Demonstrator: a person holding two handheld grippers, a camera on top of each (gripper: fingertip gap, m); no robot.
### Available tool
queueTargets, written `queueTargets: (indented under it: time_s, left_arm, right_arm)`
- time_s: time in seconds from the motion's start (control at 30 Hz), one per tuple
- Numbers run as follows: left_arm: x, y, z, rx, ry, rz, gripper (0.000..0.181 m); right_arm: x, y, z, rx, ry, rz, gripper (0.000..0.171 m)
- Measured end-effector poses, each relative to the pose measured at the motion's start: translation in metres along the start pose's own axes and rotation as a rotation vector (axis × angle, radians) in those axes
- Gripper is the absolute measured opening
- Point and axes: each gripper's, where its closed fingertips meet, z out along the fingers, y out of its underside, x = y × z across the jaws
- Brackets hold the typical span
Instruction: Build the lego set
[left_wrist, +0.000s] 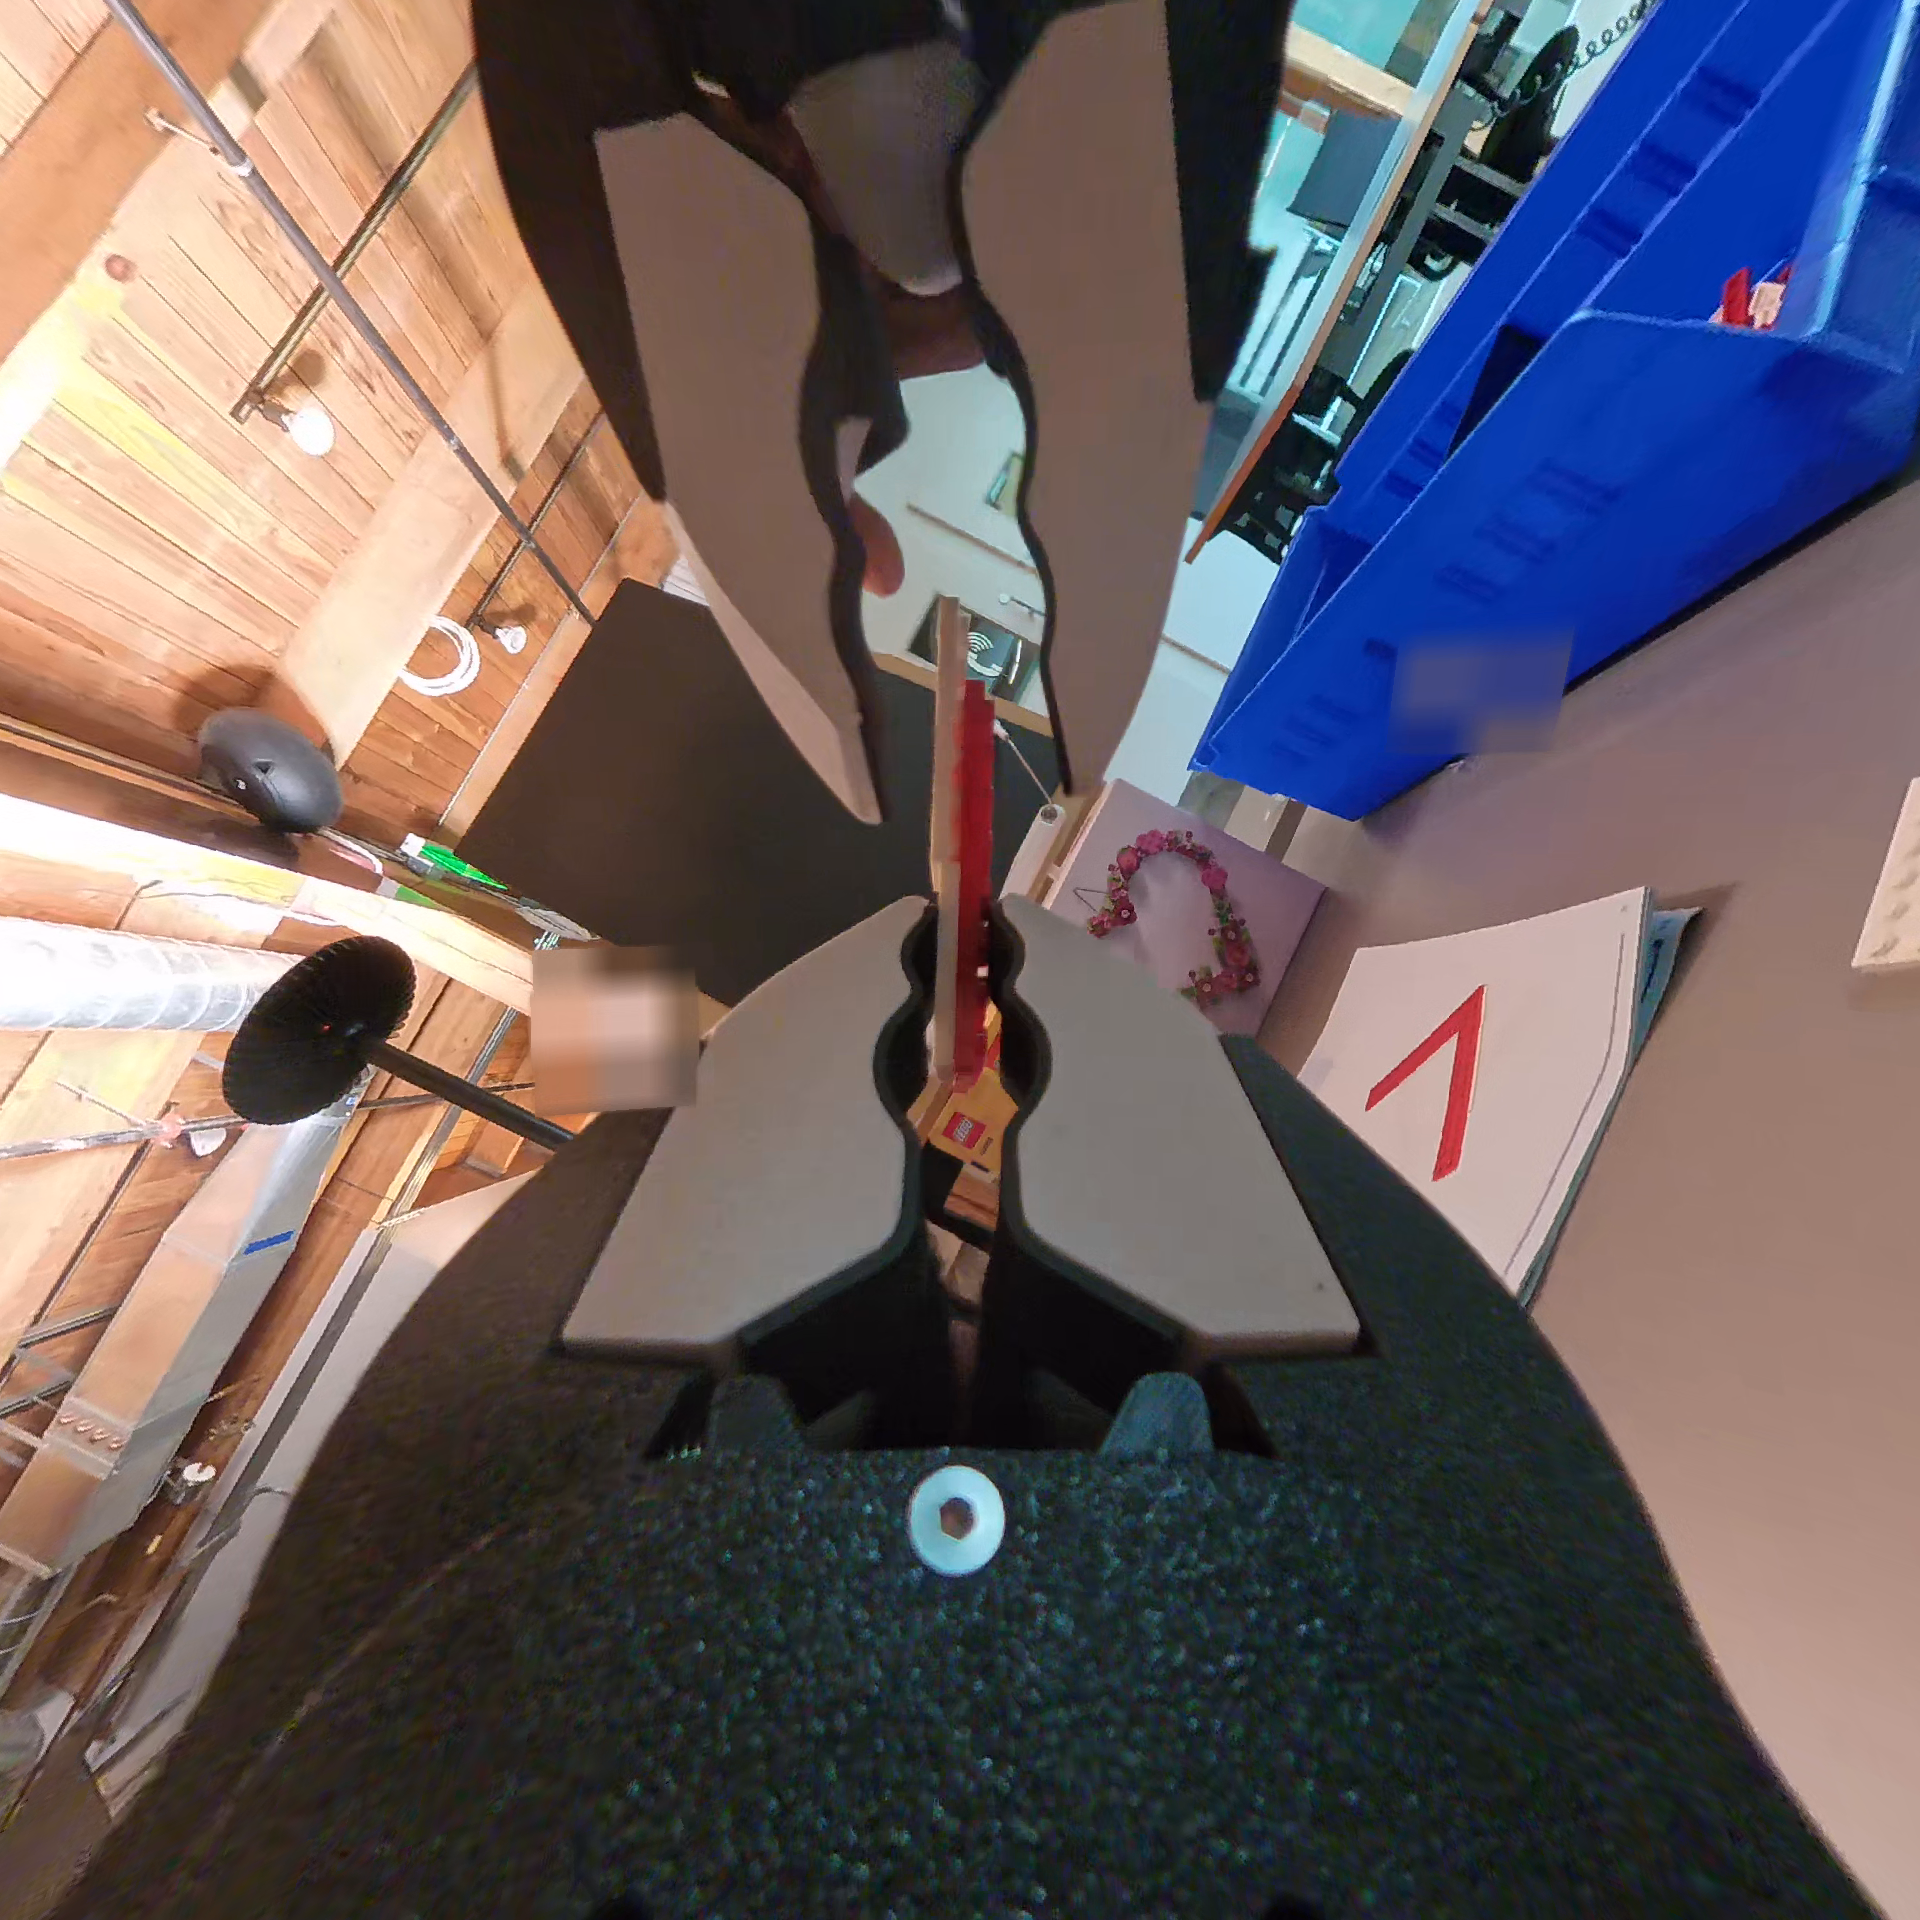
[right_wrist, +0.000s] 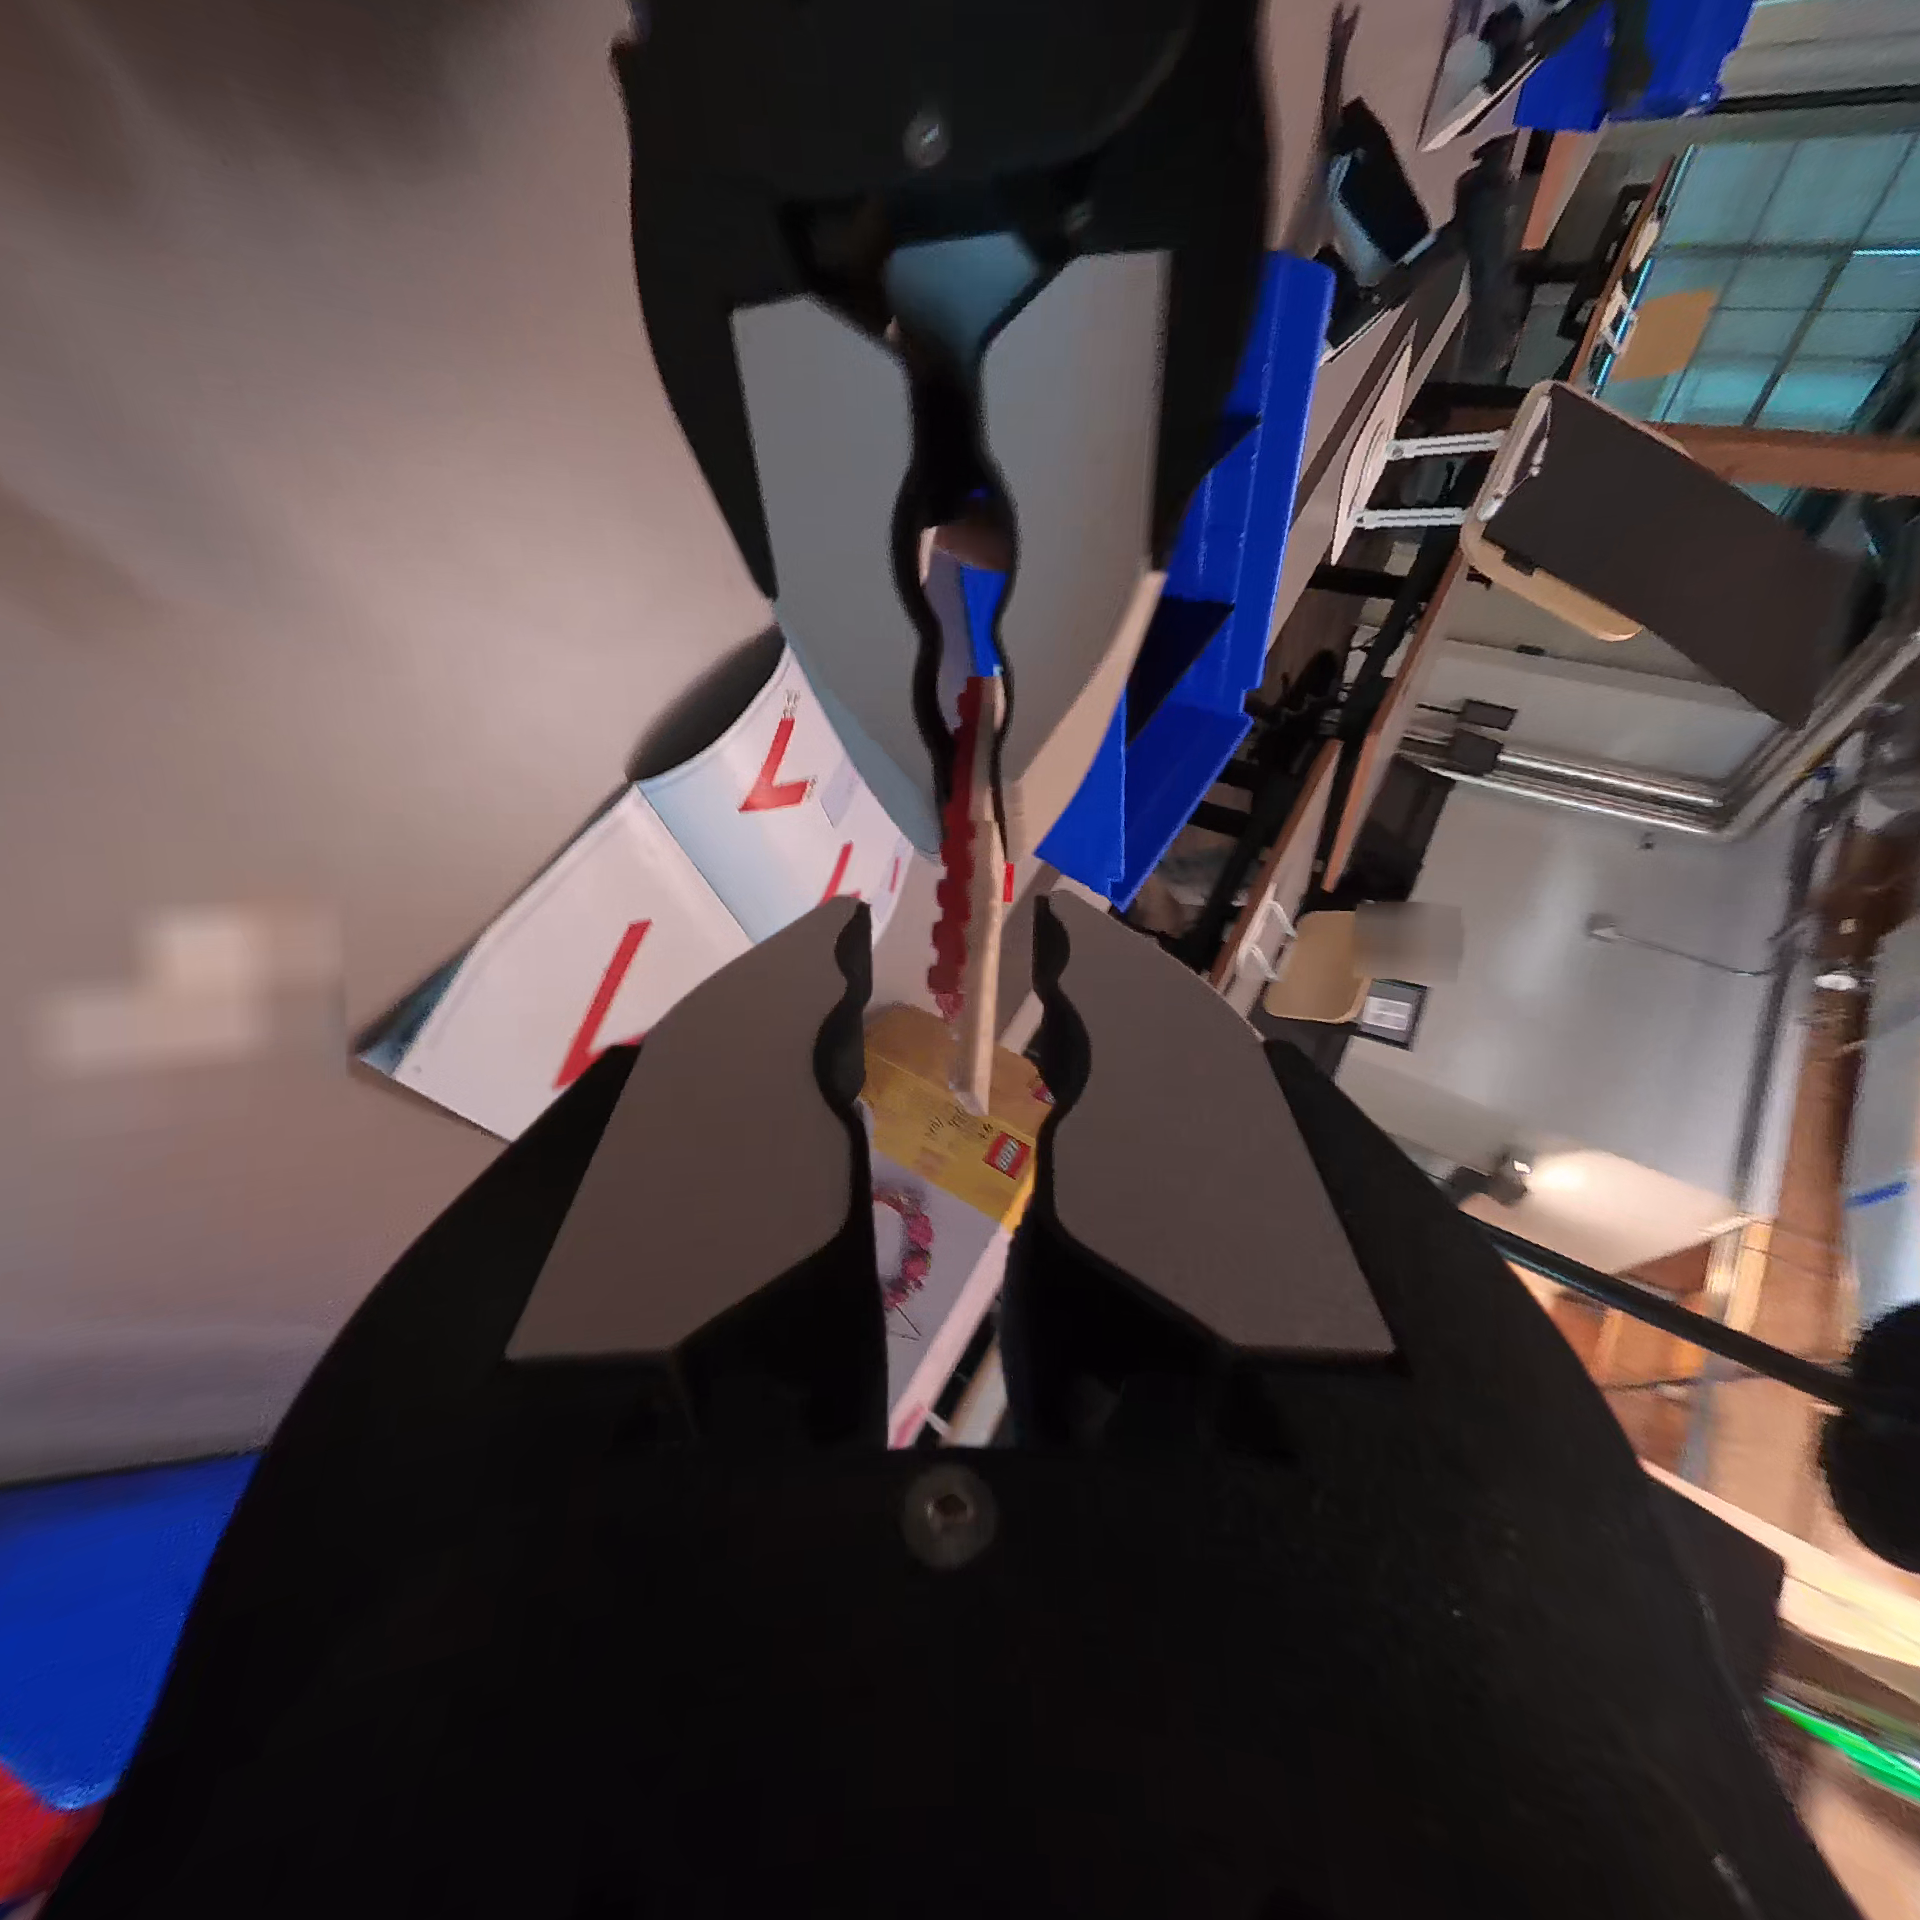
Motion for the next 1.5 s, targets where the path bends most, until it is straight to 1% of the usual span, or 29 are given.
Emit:
queueTargets:
  time_s: [0.1,0.17,0.33,0.47,0.53,0.6,0.67,0.73,0.83,0.9,1.07,1.1,1.17,1.23,1.3,1.37,1.5]
  left_arm:
    - [-0.001,-0.003,0.0,0.009,0.006,-0.018,0.007]
    - [0.001,-0.006,-0.001,0.014,0.021,-0.026,0.007]
    - [0.001,-0.01,0.0,0.03,0.046,-0.087,0.008]
    - [0.006,-0.012,0.0,0.056,0.147,-0.241,0.01]
    - [0.008,-0.011,0.0,0.058,0.198,-0.322,0.011]
    - [0.006,-0.009,0.001,0.056,0.18,-0.327,0.016]
    - [-0.001,-0.008,0.001,0.053,0.117,-0.213,0.021]
    - [0.0,-0.013,0.001,0.07,0.107,-0.109,0.015]
    - [0.005,-0.017,0.002,0.073,0.156,-0.106,0.01]
    - [0.006,-0.016,0.003,0.074,0.181,-0.143,0.009]
    - [0.004,-0.017,0.003,0.106,0.25,-0.34,0.007]
    - [0.004,-0.017,0.003,0.116,0.27,-0.388,0.007]
    - [0.005,-0.018,0.002,0.131,0.316,-0.474,0.007]
    - [0.011,-0.017,0.002,0.125,0.367,-0.494,0.007]
    - [0.015,-0.017,0.002,0.124,0.379,-0.476,0.007]
    - [0.017,-0.018,0.002,0.128,0.396,-0.506,0.007]
    - [0.015,-0.016,0.001,0.133,0.412,-0.556,0.007]
  right_arm:
    - [-0.002,0.001,0.002,-0.014,0.016,-0.032,0.023]
    - [0.002,0.001,0.001,-0.011,0.053,-0.05,0.011]
    - [0.003,0.001,-0.003,-0.02,0.073,-0.1,0.01]
    - [0.001,0.0,-0.004,-0.024,0.049,-0.108,0.01]
    - [0.0,0.001,-0.004,-0.034,0.028,-0.077,0.01]
    - [0.0,0.002,-0.003,-0.037,0.016,-0.029,0.01]
    - [0.001,0.003,-0.002,-0.021,0.014,0.046,0.01]
    - [0.0,0.004,-0.001,0.003,-0.003,0.112,0.01]
    - [-0.004,0.005,0.001,0.02,-0.03,0.166,0.01]
    - [-0.005,0.005,0.001,0.032,-0.04,0.194,0.01]
    - [-0.001,0.006,0.0,0.053,-0.041,0.269,0.012]
    - [0.001,0.006,0.0,0.054,-0.03,0.278,0.016]
    - [-0.002,0.006,-0.001,0.058,-0.032,0.252,0.014]
    - [-0.009,0.006,0.0,0.047,-0.082,0.264,0.011]
    - [-0.013,0.006,0.001,0.063,-0.118,0.311,0.009]
    - [-0.015,0.006,0.001,0.08,-0.145,0.369,0.009]
    - [-0.013,0.005,0.002,0.109,-0.148,0.421,0.01]
